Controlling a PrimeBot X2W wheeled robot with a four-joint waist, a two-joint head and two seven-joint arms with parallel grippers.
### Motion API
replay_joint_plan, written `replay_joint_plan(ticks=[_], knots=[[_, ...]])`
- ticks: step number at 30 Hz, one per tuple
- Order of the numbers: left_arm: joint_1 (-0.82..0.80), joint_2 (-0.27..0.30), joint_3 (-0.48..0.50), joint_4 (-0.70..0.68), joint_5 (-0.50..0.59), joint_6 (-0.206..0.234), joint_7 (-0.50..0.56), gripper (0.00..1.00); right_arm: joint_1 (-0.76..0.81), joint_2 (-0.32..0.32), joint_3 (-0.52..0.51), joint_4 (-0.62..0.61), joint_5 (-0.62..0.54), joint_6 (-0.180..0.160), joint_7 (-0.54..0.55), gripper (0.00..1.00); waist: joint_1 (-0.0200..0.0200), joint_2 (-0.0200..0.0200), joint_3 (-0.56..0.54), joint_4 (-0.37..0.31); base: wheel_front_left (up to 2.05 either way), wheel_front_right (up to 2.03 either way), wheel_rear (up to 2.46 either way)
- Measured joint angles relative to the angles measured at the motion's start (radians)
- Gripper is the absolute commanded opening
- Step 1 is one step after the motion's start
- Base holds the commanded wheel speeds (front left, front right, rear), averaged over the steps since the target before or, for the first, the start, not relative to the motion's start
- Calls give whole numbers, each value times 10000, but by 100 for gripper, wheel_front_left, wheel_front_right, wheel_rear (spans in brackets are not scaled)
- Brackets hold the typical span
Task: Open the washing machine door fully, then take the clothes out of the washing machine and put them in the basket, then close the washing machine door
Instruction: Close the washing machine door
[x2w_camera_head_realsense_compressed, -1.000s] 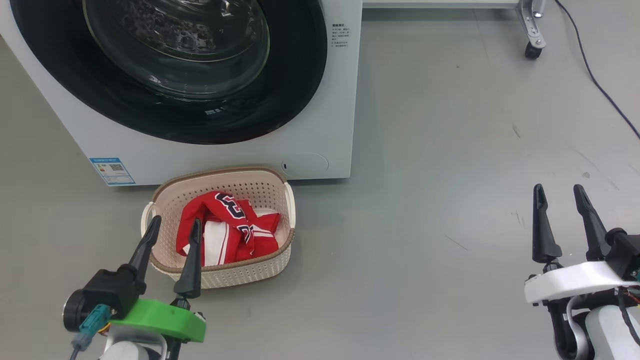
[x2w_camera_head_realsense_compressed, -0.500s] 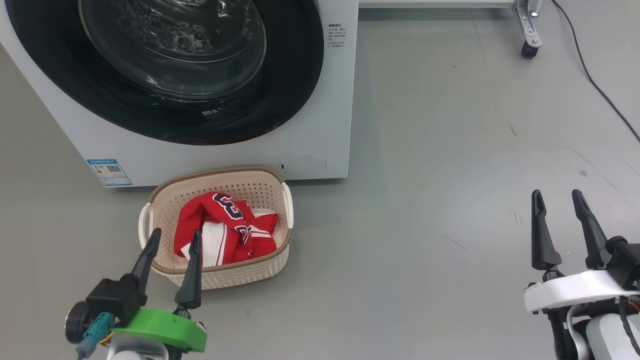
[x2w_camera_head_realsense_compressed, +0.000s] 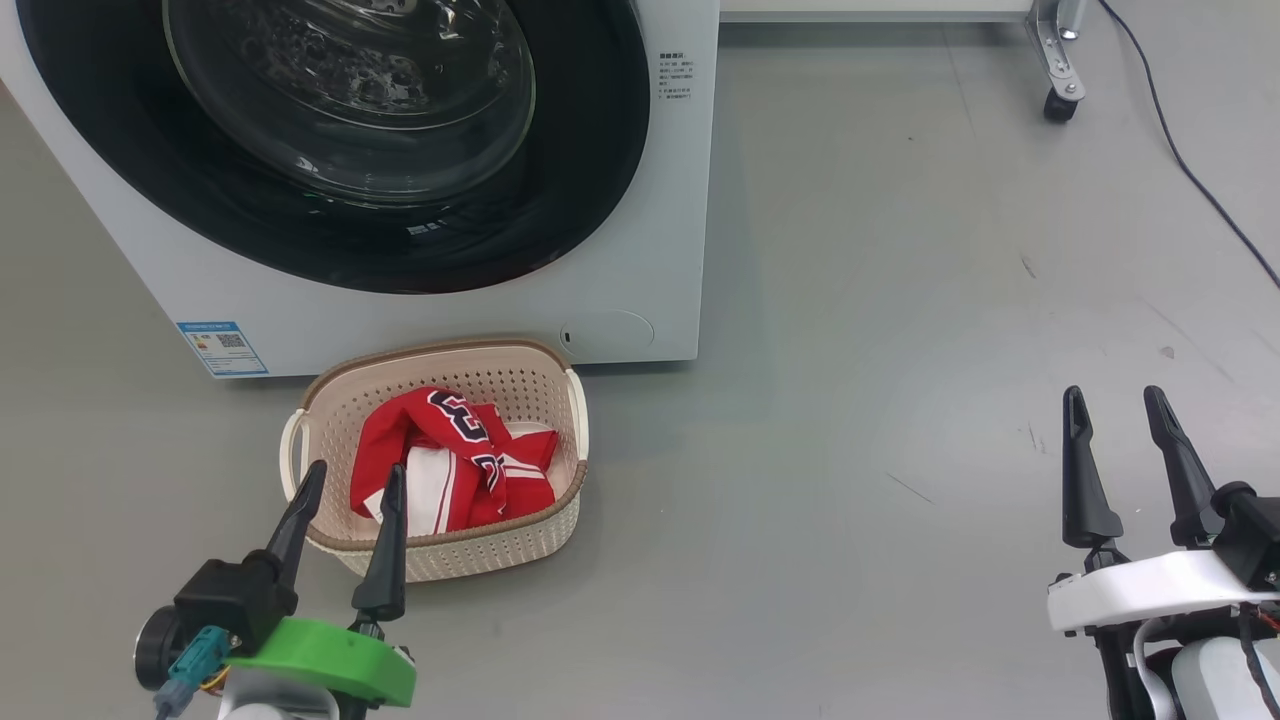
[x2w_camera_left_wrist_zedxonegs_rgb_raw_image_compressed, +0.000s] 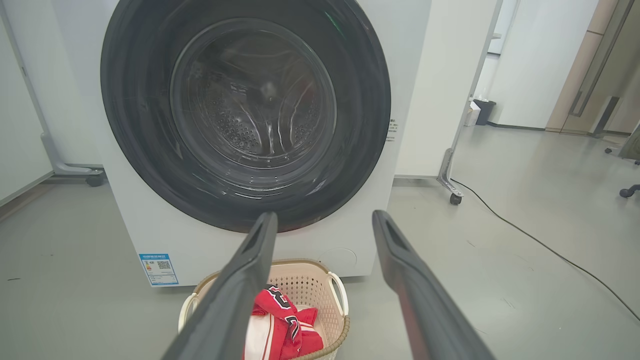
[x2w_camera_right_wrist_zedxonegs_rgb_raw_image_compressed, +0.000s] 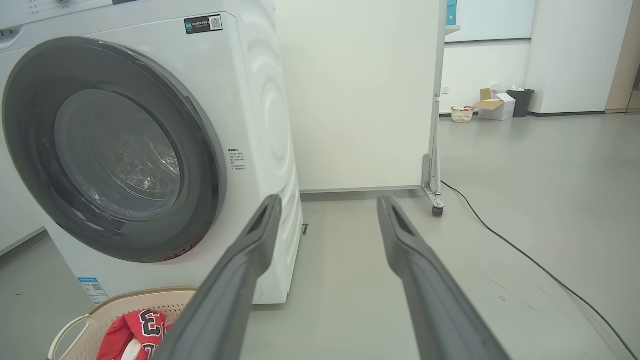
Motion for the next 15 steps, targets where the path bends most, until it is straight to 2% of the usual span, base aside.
replay_joint_plan(ticks=[15], knots=[[92,4,-115,130,-132,0,2,100,156,63,-174,-54,-96,94,0,100,0,0,-165,9,0,0,0]])
